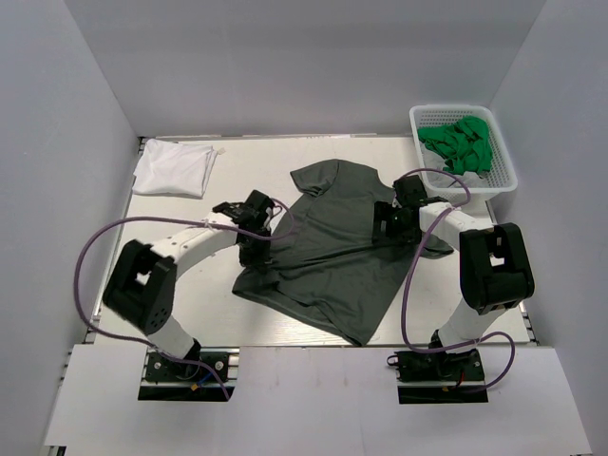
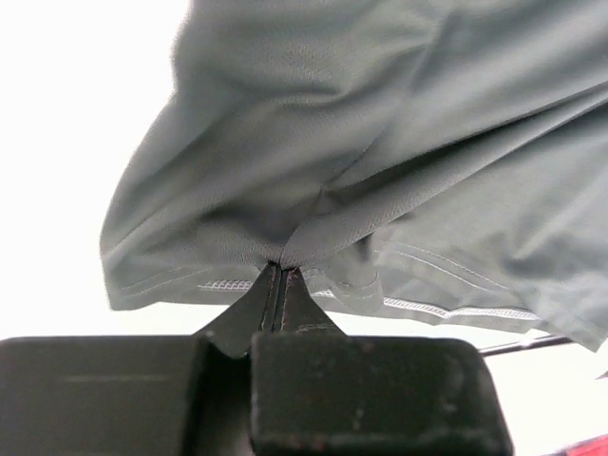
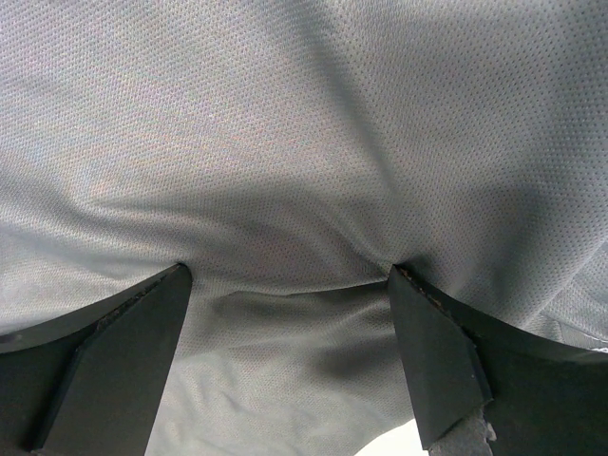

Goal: Fold and stack the t-shirts
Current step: Flatten out the tshirt

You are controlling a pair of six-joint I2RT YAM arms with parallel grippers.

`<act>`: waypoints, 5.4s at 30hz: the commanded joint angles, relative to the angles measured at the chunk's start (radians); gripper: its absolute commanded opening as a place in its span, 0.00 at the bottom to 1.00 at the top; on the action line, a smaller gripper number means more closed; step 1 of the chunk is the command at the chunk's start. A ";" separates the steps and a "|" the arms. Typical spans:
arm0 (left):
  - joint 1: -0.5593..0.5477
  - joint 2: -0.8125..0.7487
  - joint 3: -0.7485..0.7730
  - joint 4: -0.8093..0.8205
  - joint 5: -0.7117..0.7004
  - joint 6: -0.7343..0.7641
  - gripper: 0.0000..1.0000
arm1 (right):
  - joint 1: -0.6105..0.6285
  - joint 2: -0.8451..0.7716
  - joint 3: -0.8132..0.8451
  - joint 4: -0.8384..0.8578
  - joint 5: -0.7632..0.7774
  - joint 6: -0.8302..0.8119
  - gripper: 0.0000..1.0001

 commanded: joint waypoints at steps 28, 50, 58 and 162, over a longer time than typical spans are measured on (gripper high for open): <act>0.143 -0.082 0.194 0.150 -0.214 0.040 0.00 | 0.030 0.272 0.387 -0.077 0.029 -0.075 0.88; 0.143 -0.220 0.148 0.230 -0.177 -0.045 0.00 | 0.718 -0.157 0.125 -0.356 0.066 -0.043 0.90; 0.143 -0.220 0.104 0.239 -0.157 -0.064 0.00 | 0.859 -0.068 -0.019 -0.215 0.072 -0.072 0.85; 0.162 -0.148 0.127 0.158 -0.346 -0.157 0.00 | 0.734 0.099 0.340 -0.475 0.250 0.238 0.00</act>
